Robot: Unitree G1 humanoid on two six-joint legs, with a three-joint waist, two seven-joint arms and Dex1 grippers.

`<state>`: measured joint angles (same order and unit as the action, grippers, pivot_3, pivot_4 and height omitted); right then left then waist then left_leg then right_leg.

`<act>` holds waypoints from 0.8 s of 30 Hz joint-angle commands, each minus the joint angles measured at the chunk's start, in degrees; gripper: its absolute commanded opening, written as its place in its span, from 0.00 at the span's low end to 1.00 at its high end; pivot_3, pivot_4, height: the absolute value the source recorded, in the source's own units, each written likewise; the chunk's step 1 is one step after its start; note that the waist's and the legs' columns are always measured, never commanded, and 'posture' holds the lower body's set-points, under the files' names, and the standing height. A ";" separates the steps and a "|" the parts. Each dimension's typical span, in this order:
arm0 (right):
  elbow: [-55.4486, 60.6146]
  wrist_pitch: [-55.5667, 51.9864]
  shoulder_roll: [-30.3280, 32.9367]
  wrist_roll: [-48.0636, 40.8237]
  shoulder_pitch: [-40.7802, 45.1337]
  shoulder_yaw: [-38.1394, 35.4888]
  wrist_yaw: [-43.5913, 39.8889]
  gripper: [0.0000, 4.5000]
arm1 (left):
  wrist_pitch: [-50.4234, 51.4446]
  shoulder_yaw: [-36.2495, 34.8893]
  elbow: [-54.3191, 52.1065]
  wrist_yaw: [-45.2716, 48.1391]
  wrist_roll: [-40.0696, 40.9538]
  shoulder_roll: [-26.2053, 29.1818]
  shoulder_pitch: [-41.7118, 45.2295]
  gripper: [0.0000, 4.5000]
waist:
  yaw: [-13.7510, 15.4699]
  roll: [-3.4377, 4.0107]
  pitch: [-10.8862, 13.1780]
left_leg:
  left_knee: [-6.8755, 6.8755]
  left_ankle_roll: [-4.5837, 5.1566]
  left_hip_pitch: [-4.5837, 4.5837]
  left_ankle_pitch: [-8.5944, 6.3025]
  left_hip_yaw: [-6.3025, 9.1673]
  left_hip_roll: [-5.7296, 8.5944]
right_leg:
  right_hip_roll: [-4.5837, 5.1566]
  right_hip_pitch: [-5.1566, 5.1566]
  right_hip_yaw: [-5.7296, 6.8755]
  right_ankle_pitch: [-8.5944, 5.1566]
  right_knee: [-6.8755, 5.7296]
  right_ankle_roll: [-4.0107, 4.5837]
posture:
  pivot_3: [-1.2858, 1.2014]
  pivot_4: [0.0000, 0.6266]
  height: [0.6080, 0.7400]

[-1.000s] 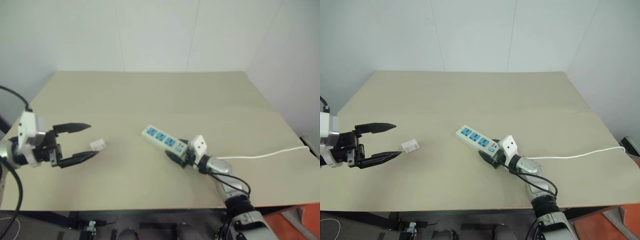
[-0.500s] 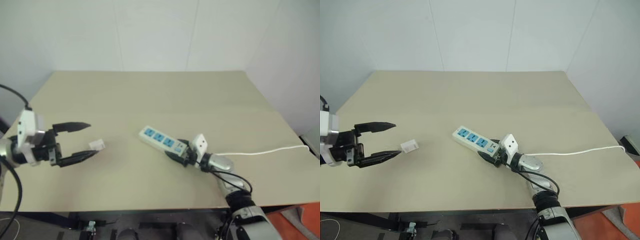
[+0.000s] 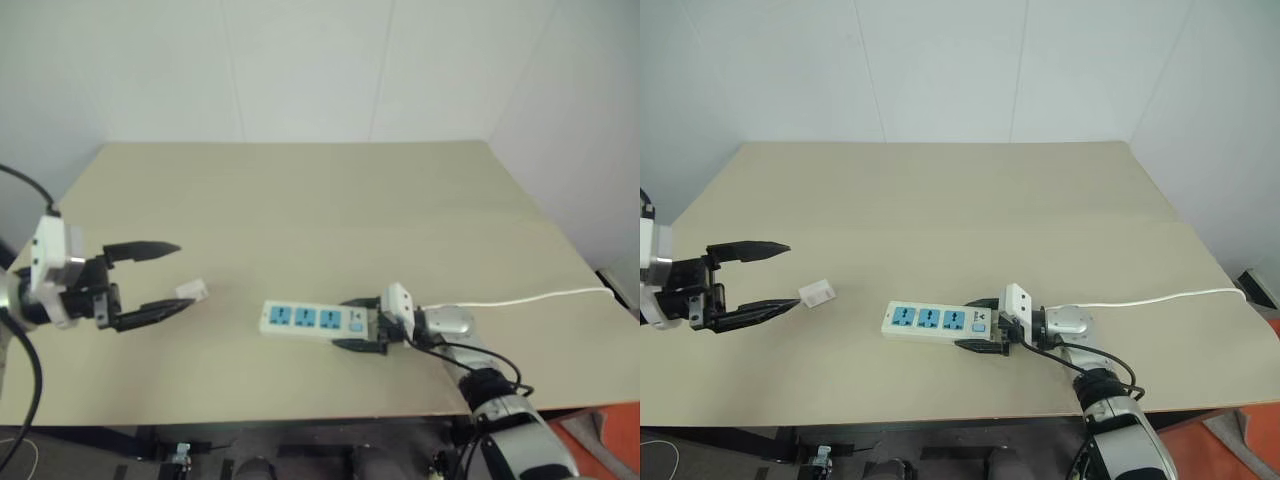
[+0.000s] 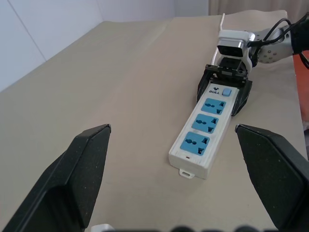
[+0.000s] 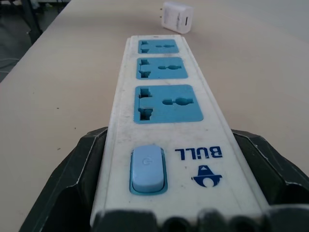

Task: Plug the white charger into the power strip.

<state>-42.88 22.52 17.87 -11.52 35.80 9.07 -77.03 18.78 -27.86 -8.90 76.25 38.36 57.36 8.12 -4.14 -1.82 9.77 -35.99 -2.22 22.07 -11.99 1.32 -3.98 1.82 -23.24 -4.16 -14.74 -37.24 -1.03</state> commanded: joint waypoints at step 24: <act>-13.96 2.96 -5.72 3.45 7.98 -0.64 -4.38 0.76 | -13.94 63.49 53.73 16.25 -35.34 4.60 65.70 1.00 | -0.46 -0.02 0.01 | -0.08 0.01 -0.11 0.00 0.18 -0.02 | -0.23 -0.07 -0.05 -0.25 -0.54 -0.37 | 0.52 0.24 1.00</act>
<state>-56.80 25.67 12.76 -8.96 43.67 8.22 -81.61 4.26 33.65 43.79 92.30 4.24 61.69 71.86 -4.60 -1.84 9.78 -36.07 -2.20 21.95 -11.99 1.50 -4.00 1.58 -23.31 -4.21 -14.99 -37.79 -1.40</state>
